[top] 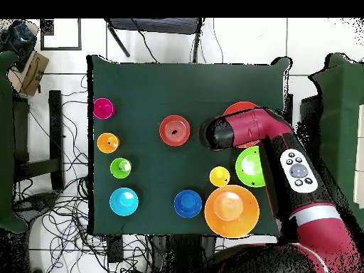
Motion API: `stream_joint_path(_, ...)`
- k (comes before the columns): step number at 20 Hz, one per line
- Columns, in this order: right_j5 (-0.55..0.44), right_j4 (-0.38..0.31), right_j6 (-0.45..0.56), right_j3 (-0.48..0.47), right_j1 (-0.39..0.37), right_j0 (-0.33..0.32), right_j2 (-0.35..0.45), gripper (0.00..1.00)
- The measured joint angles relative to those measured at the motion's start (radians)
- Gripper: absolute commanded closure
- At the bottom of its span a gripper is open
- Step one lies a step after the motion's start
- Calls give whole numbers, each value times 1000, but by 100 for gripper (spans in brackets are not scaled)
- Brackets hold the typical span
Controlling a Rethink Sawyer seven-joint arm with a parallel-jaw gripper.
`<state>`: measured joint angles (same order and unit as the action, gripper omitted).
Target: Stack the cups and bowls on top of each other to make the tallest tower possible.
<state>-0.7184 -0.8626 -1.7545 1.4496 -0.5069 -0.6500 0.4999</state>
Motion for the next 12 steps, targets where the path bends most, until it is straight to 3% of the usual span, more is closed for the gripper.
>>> stream_joint_path(11, 2, -29, 0, -48, 58, 0, 0, 0)
stream_joint_path(12, 5, -29, 0, -58, 73, 0, 0, 100)
